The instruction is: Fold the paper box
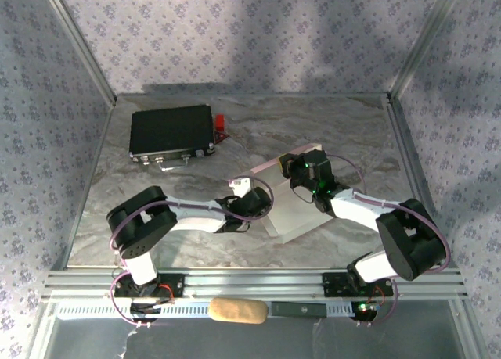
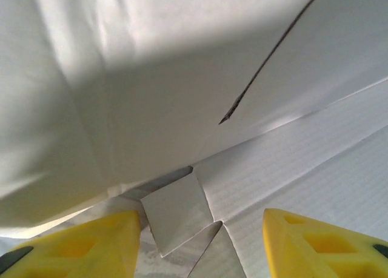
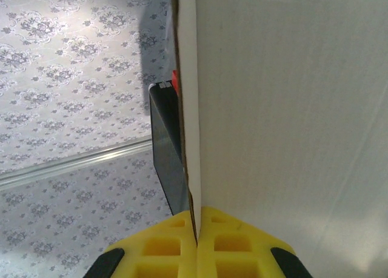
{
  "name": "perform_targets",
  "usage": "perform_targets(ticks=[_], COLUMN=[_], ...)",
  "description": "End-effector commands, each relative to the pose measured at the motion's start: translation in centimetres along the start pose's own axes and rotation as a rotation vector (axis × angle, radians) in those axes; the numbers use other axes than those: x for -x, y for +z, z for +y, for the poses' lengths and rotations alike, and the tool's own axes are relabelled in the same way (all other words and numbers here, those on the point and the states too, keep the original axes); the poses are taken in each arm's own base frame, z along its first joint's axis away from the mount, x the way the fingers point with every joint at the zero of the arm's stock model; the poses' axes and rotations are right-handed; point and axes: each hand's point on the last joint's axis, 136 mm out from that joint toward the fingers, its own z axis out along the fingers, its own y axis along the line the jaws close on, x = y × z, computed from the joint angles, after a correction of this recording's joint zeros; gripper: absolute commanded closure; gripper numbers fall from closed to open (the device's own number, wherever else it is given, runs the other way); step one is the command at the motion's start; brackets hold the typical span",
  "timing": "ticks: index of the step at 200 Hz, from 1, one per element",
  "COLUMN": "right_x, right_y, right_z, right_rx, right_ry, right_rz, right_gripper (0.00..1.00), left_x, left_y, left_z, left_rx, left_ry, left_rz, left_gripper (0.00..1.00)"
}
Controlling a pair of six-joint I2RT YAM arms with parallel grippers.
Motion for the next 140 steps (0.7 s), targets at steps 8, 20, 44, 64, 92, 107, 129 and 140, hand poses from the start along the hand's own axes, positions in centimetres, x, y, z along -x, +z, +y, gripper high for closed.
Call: perform_targets(ticks=[8, 20, 44, 64, 92, 107, 129, 140], right_x=[0.0, 0.0, -0.1, -0.1, 0.0, 0.0, 0.0, 0.0], right_y=[0.1, 0.1, 0.2, 0.1, 0.0, 0.0, -0.1, -0.2], right_z=[-0.6, -0.7, -0.9, -1.1, -1.2, -1.2, -1.1, -1.1], right_rx=[-0.032, -0.035, -0.034, -0.035, -0.034, -0.032, -0.030, -0.031], right_ry=[0.017, 0.019, 0.025, 0.030, 0.033, 0.037, 0.041, 0.041], right_rz=[-0.006, -0.006, -0.003, -0.003, -0.006, -0.007, -0.009, -0.011], right_gripper=[1.00, 1.00, 1.00, 1.00, 1.00, 1.00, 1.00, 1.00], left_x=[0.6, 0.9, 1.6, 2.2, 2.2, 2.0, 1.4, 1.2], left_y=[0.3, 0.2, -0.2, -0.5, -0.4, 0.0, 0.7, 0.9], left_z=[-2.2, -2.7, -3.8, -4.3, -5.0, -5.3, -5.5, -5.5], left_rx=[-0.068, -0.082, -0.106, -0.111, -0.126, -0.128, -0.123, -0.123], left_ry=[-0.028, -0.024, -0.006, 0.002, 0.013, 0.019, 0.027, 0.028], left_rz=[-0.010, -0.020, -0.036, -0.049, -0.045, -0.032, -0.008, -0.001], left_gripper=[0.47, 0.48, 0.50, 0.51, 0.51, 0.51, 0.51, 0.51])
